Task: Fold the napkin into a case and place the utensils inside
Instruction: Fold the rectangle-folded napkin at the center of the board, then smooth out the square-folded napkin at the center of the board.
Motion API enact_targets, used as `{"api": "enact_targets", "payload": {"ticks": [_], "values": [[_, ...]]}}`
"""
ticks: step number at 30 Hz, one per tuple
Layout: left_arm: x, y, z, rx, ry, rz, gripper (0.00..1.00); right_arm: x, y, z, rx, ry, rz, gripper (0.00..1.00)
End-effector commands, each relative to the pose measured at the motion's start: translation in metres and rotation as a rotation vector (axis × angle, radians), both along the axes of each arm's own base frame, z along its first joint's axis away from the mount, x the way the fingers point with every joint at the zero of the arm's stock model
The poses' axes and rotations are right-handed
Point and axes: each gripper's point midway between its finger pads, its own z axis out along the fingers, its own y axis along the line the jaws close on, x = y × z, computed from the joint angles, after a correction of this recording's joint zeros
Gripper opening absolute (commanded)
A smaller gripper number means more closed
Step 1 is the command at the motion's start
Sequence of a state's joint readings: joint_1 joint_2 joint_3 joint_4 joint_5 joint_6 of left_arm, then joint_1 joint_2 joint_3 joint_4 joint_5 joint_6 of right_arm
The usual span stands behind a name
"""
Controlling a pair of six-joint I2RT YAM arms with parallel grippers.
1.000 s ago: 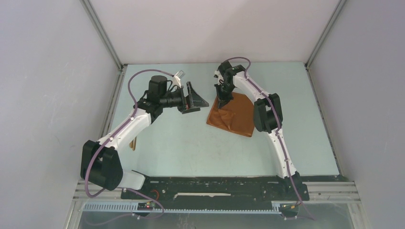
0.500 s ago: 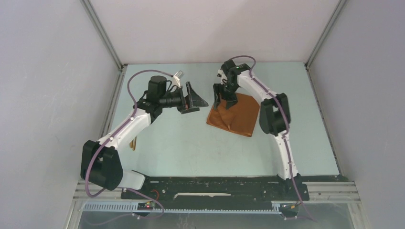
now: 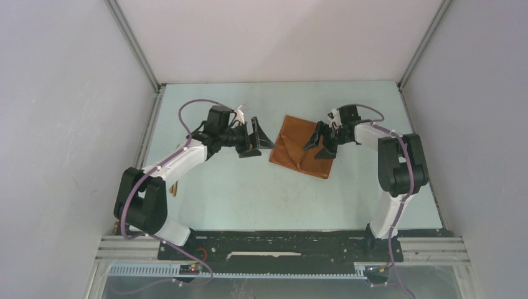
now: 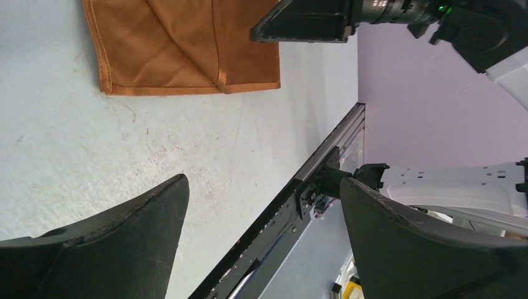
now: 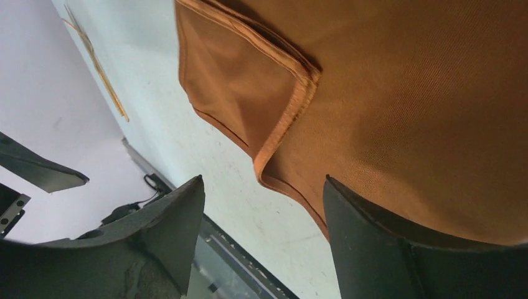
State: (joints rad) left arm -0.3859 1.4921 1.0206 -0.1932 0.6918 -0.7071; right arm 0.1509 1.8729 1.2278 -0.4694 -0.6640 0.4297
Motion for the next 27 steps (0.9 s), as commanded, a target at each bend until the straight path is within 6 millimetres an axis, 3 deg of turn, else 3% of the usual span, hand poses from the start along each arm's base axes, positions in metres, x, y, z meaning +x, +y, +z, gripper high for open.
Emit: {"api": "enact_targets", "payload": {"ticks": [1,10,15,27], "values": [[0.004,-0.01,0.016,0.019,-0.069,-0.004,0.98,0.017,0.019,0.006,0.23,-0.017,-0.086,0.76],[0.002,-0.014,0.021,0.035,-0.076,-0.005,0.98,0.029,0.022,-0.024,0.35,0.045,-0.149,0.69],[0.0,-0.013,0.025,0.034,-0.083,-0.005,0.97,0.031,0.024,-0.015,0.42,0.045,-0.153,0.63],[-0.003,-0.013,0.037,0.023,-0.107,-0.012,0.97,0.023,0.032,-0.031,0.358,0.104,-0.185,0.62]]}}
